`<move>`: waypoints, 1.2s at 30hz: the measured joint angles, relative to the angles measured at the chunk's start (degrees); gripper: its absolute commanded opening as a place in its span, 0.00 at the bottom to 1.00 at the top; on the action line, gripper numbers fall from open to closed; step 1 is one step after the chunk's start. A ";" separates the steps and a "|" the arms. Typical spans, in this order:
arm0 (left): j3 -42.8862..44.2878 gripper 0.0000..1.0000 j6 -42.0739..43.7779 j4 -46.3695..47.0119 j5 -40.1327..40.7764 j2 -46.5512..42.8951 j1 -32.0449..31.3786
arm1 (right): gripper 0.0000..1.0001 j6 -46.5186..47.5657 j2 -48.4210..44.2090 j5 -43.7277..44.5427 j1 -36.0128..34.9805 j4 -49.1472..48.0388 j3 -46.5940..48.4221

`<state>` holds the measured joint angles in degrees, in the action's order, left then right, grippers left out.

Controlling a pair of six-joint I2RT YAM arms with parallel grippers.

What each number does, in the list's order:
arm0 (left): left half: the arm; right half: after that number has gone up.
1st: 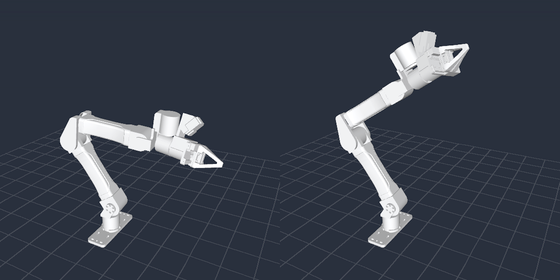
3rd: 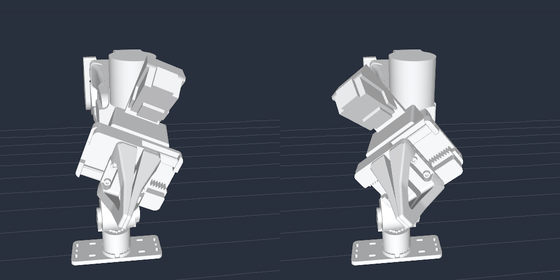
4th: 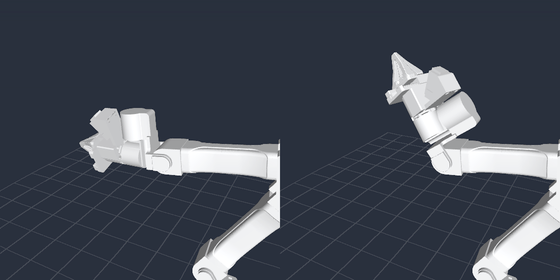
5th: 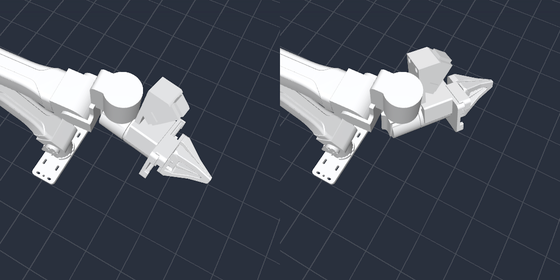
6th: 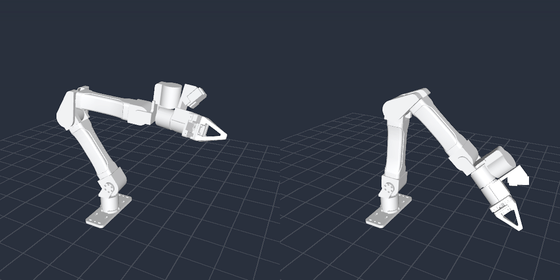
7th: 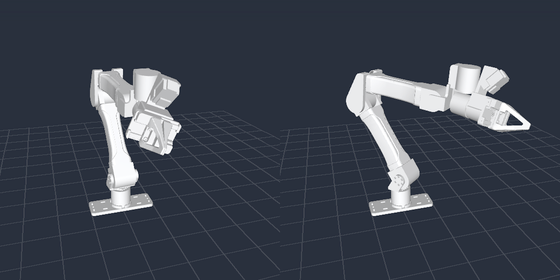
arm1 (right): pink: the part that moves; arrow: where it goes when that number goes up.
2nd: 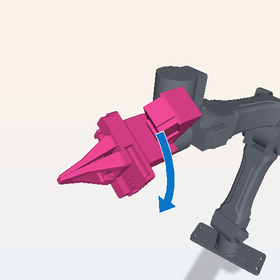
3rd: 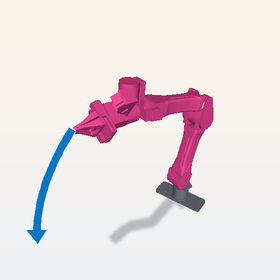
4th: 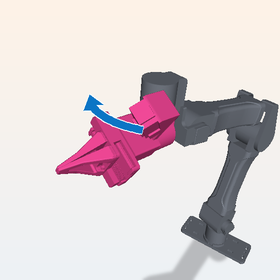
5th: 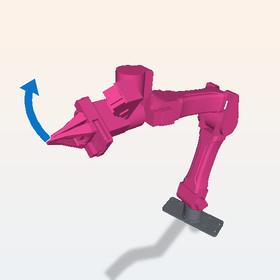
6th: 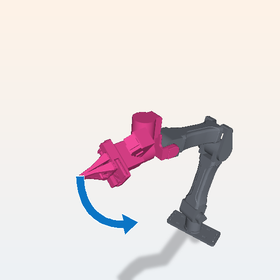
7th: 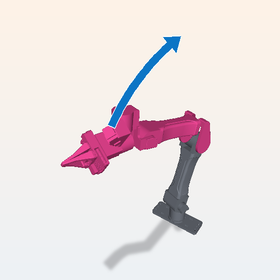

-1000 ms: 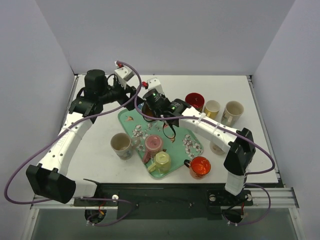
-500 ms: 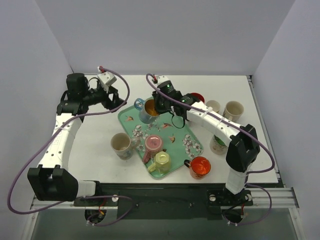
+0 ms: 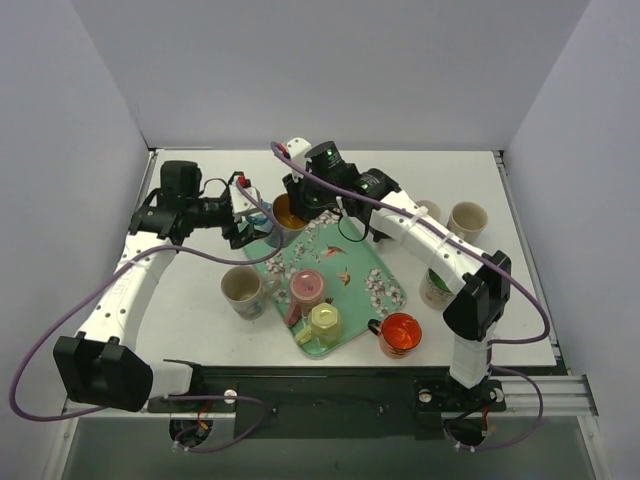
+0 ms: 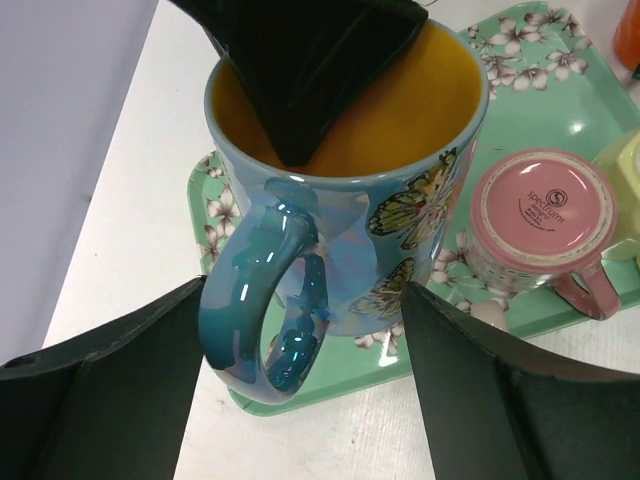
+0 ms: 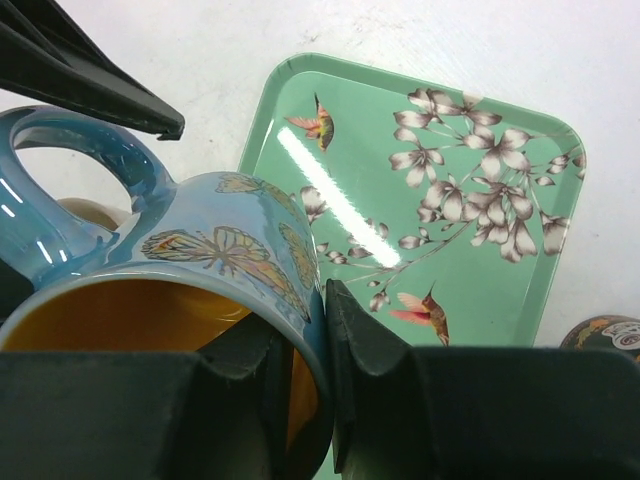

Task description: Turn the mug right side up

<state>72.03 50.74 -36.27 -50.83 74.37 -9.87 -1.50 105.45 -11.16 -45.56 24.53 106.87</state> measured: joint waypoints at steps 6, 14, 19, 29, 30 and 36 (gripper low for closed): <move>2.99 0.57 5.79 -5.33 -2.23 0.76 1.27 | 0.00 1.46 1.18 -3.19 0.07 2.10 0.17; 5.53 0.49 9.33 -9.90 -2.14 0.81 -1.14 | 0.00 3.34 1.20 -3.69 -0.55 4.57 0.59; 5.49 0.00 10.45 -11.56 1.03 0.83 -2.93 | 0.00 3.98 1.20 -3.43 -0.59 5.22 0.61; -0.11 0.00 3.30 -5.68 7.39 0.22 -3.52 | 0.90 -0.26 1.29 0.57 -0.37 2.78 3.08; -1.18 0.00 1.92 -4.46 8.15 0.24 -2.86 | 0.91 -0.74 1.27 1.40 -0.09 1.62 3.28; -5.62 0.00 -9.94 7.52 13.35 0.33 3.43 | 0.94 -5.79 -0.76 6.86 1.73 -5.68 -0.72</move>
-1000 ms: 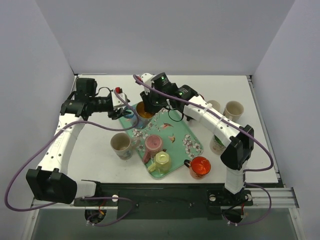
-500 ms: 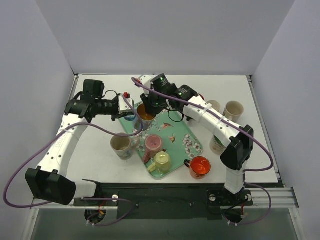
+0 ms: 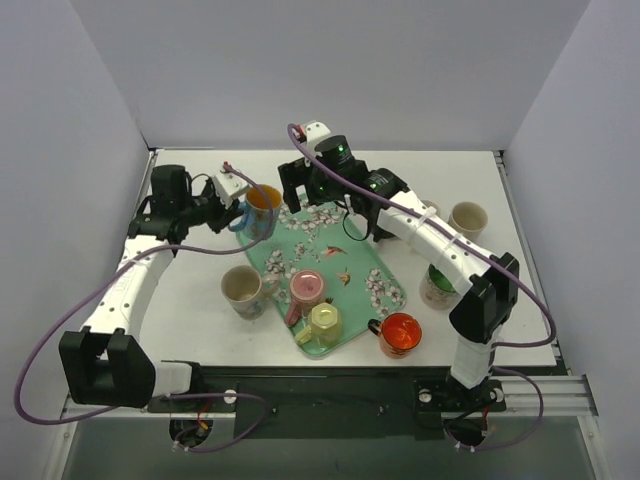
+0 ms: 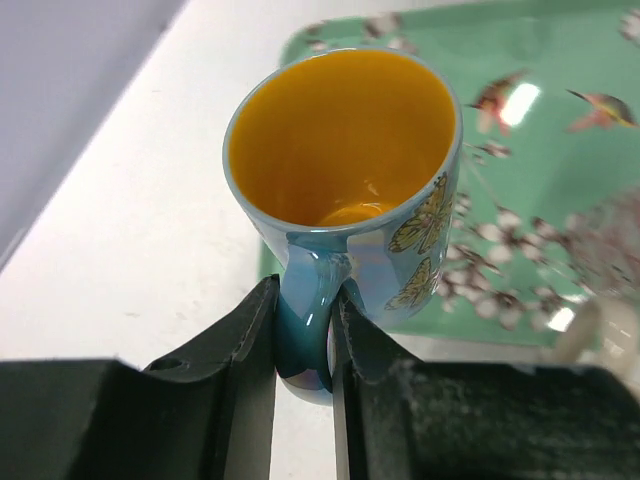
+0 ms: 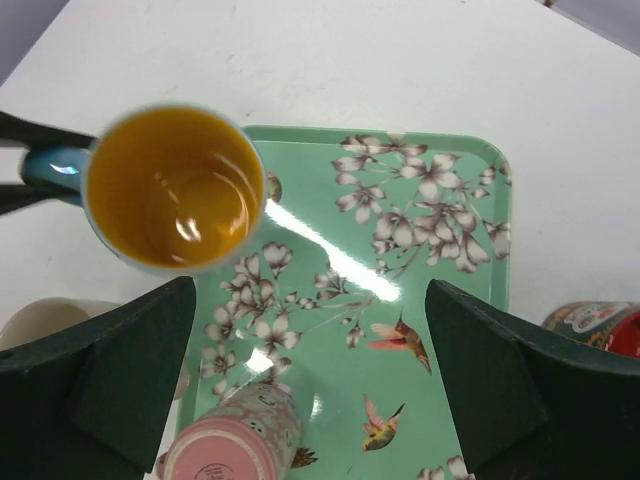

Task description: Turn the mug right side up

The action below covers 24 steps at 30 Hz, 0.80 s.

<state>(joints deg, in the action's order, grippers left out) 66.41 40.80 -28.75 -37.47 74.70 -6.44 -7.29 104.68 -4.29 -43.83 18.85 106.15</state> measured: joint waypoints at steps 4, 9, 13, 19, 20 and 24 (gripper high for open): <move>-3.21 0.00 -8.02 13.38 4.50 0.02 3.91 | 0.95 -1.97 -2.36 3.34 1.03 -2.58 -4.26; -13.38 0.00 -14.73 31.45 10.80 -0.09 11.37 | 0.96 -3.13 -7.89 5.29 1.09 -5.35 -11.43; -23.08 0.00 -16.57 38.14 15.39 -0.09 17.11 | 0.97 -4.11 -13.29 6.91 1.03 -6.86 -17.68; -31.08 0.00 -19.41 42.05 16.00 0.17 22.73 | 0.97 -6.71 -18.62 10.14 0.31 -7.85 -23.74; -31.28 0.00 -19.69 42.77 15.56 0.35 23.43 | 0.98 -7.21 -18.93 10.93 0.07 -7.45 -24.00; -32.61 0.03 -19.39 46.75 12.37 0.96 25.53 | 0.99 -9.75 -19.06 14.56 -1.84 -5.07 -24.06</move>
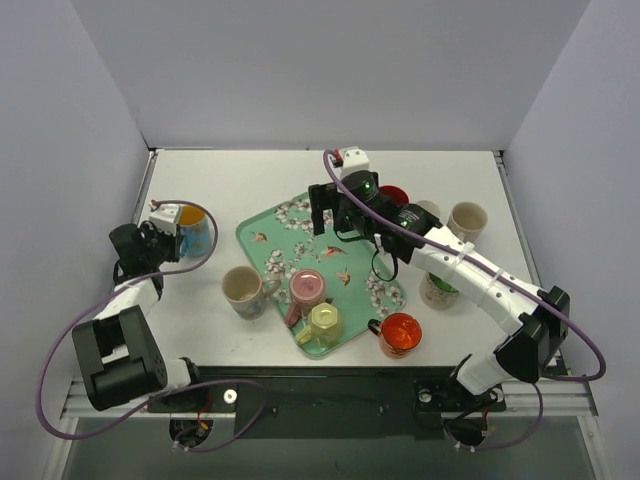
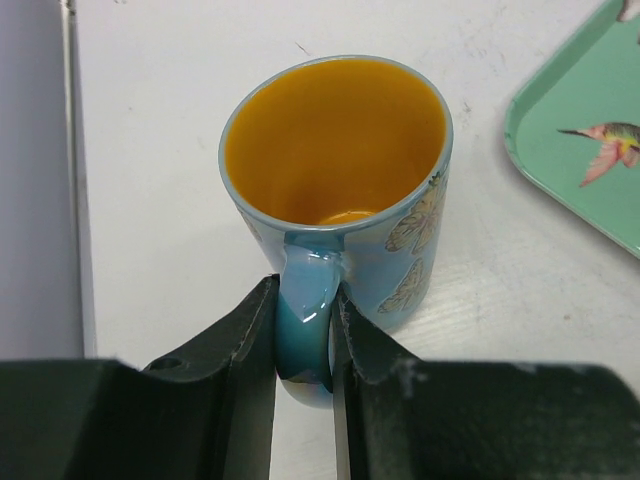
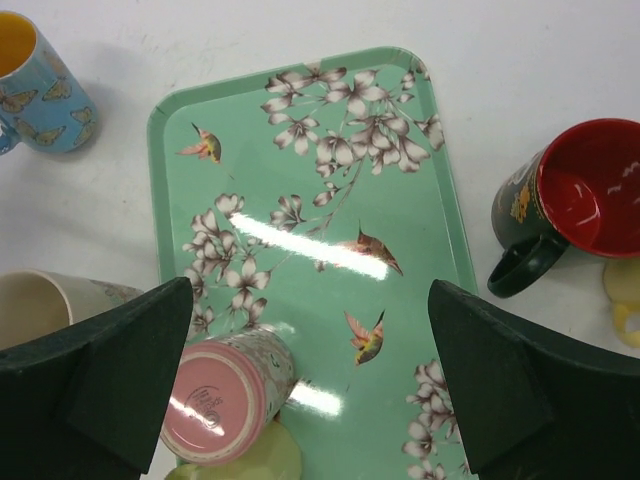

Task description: Turn the mug right side up

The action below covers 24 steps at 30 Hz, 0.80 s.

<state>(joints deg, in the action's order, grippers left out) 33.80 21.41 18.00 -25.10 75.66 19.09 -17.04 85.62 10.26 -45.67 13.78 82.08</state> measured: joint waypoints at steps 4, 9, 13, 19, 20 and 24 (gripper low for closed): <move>-1.20 0.34 1.66 0.61 -4.26 0.72 1.27 | 1.00 -1.66 0.00 3.76 -2.51 3.54 -0.04; -0.96 0.80 2.45 -1.38 -8.41 0.87 2.82 | 1.00 -2.73 -0.20 6.19 -4.63 6.34 -0.61; 0.44 0.84 2.43 -7.34 -10.32 -1.09 4.42 | 1.00 -4.72 -2.84 8.94 -4.66 5.73 -4.00; 7.58 0.88 4.52 -19.28 -12.11 -7.13 5.05 | 1.00 -13.44 -14.29 8.96 0.87 -1.60 -15.10; 9.44 0.88 4.79 -21.68 -12.57 -7.65 5.07 | 1.00 -14.97 -15.34 8.87 2.03 -1.40 -15.32; 16.04 0.89 4.59 -31.26 -14.23 -8.76 5.03 | 1.00 -20.61 -13.03 14.10 -0.09 8.52 -7.74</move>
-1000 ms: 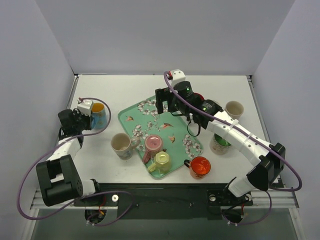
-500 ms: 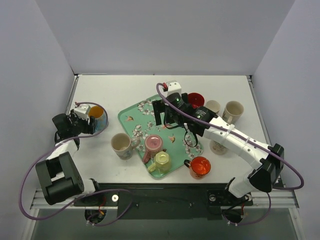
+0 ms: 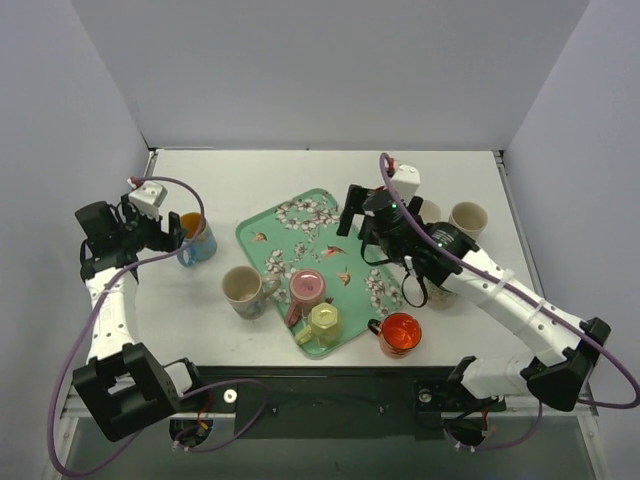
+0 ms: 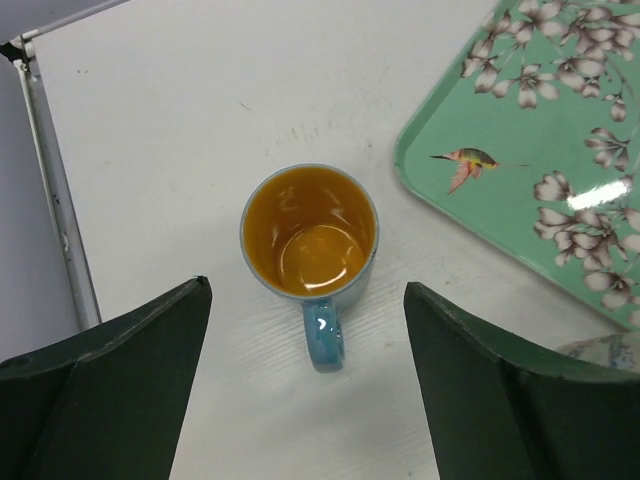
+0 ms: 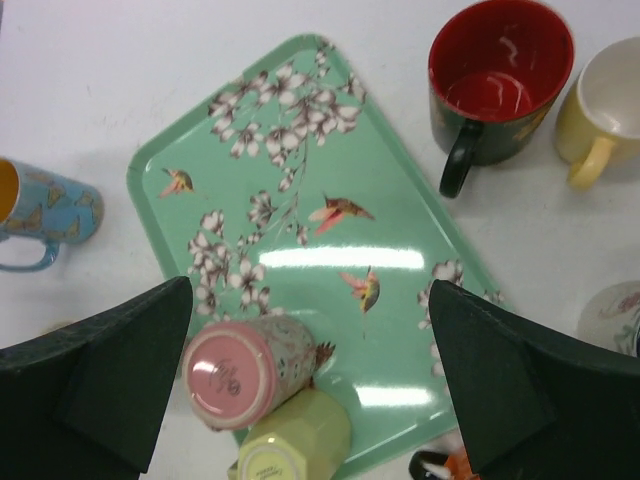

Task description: Turn the mug right side up

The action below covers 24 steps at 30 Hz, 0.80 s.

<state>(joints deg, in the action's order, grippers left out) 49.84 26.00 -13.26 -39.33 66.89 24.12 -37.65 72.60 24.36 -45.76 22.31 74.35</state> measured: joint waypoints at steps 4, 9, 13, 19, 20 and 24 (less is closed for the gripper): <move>3.28 0.90 -2.56 -5.66 -0.92 -0.74 -0.46 | 1.00 -6.21 5.11 3.15 -9.16 8.57 4.76; 3.69 0.91 -4.92 -9.42 -1.49 -1.05 -1.79 | 1.00 -13.62 14.60 3.13 -19.43 18.64 4.90; 3.69 0.93 -5.44 -11.30 -1.55 -1.11 -2.45 | 1.00 -16.87 19.91 1.90 -23.47 21.42 4.85; 3.69 0.93 -5.38 -13.25 -1.51 -1.20 -2.71 | 1.00 -18.62 24.20 -1.01 -24.20 21.24 4.68; 3.69 0.94 -5.33 -13.53 -1.51 -1.22 -2.71 | 1.00 -19.06 24.39 -1.44 -24.20 20.81 4.11; 3.69 0.94 -5.25 -13.99 -1.53 -1.27 -2.80 | 0.96 -20.55 24.41 -3.28 -24.20 18.71 -0.11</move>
<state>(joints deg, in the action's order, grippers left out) 53.54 20.75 -27.24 -40.86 65.63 21.32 -58.19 97.01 21.08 -69.95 41.01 74.24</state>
